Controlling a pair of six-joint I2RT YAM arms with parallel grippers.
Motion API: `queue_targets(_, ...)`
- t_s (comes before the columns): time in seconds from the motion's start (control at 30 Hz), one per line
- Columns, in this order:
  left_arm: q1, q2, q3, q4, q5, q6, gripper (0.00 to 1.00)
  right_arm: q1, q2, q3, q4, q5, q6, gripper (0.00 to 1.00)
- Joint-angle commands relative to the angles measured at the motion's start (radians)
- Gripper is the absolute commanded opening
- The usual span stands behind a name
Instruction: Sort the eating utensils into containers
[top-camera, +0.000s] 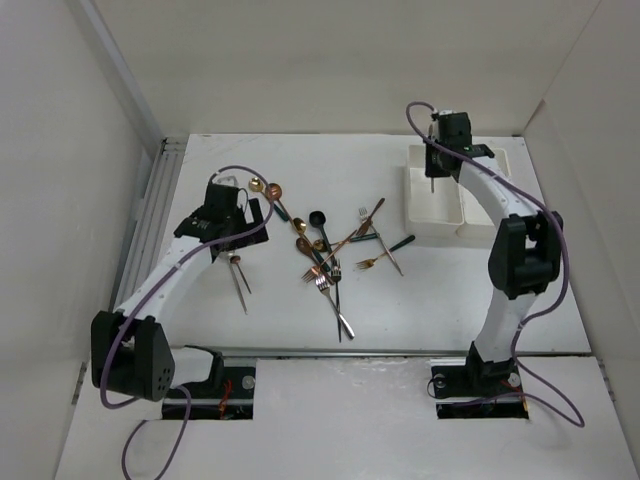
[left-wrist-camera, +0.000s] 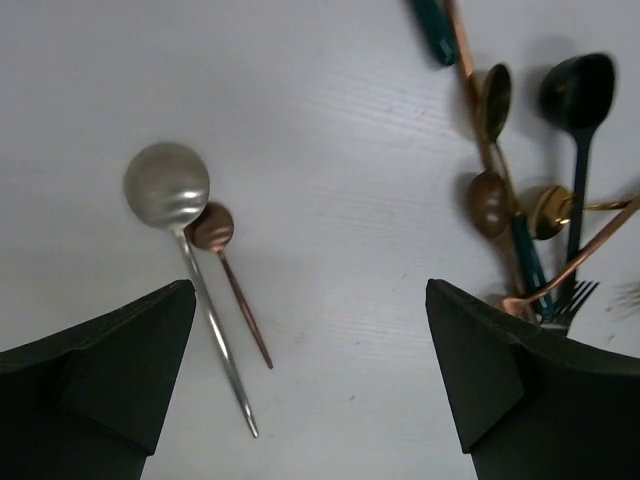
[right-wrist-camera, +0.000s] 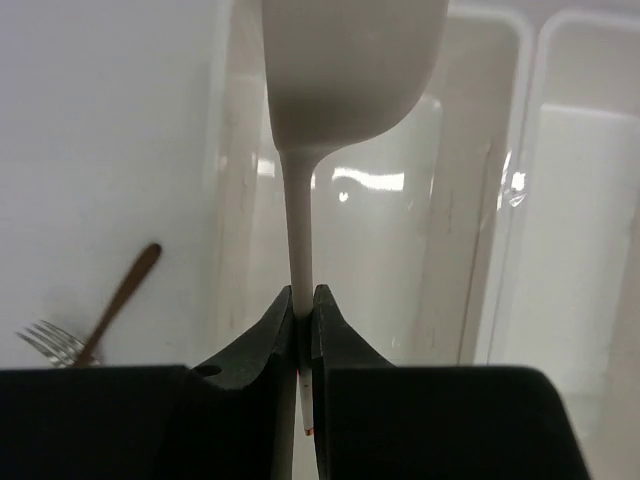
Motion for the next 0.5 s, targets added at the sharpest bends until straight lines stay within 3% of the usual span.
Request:
queue_targets(0.0, 0.024, -0.007, 0.002, -0.07, 0.013, 0.005, 1.0, 0.01, 0.072, 0.037, -0.124, 0.054, -0.068, 0.0)
queue_targets(0.1, 0.033, 0.083, 0.011, -0.082, 0.024, 0.005, 0.94, 0.001, 0.127, 0.037, -0.124, 0.034, -0.068, 0.0)
queue_targets(0.13, 0.033, 0.108, 0.02, -0.107, 0.044, 0.005, 0.8, 0.001, 0.139, 0.037, -0.124, 0.02, -0.068, 0.0)
queue_targets(0.17, 0.047, 0.152, 0.03, -0.118, 0.056, -0.009, 0.73, 0.001, 0.148, 0.037, -0.133, 0.02, -0.057, 0.07)
queue_targets(0.2, 0.056, 0.168, 0.03, -0.118, 0.065, -0.02, 0.69, 0.001, 0.149, 0.037, -0.144, 0.011, -0.057, 0.28)
queue_targets(0.27, 0.056, 0.211, 0.039, -0.148, 0.055, -0.02, 0.66, 0.001, 0.149, 0.037, -0.144, 0.011, -0.046, 0.47)
queue_targets(0.3, 0.07, 0.226, 0.039, -0.158, 0.055, -0.032, 0.66, 0.001, 0.129, 0.011, -0.133, 0.011, -0.046, 0.62)
queue_targets(0.37, 0.084, 0.257, 0.048, -0.168, 0.068, -0.043, 0.64, 0.001, 0.083, -0.009, -0.122, 0.02, -0.046, 0.7)
queue_targets(0.4, 0.093, 0.281, 0.048, -0.168, 0.068, -0.043, 0.57, 0.001, 0.067, -0.009, -0.122, 0.02, -0.046, 0.71)
queue_targets(0.47, 0.104, 0.291, 0.048, -0.168, 0.081, -0.043, 0.52, 0.001, 0.026, -0.029, -0.113, 0.02, -0.046, 0.73)
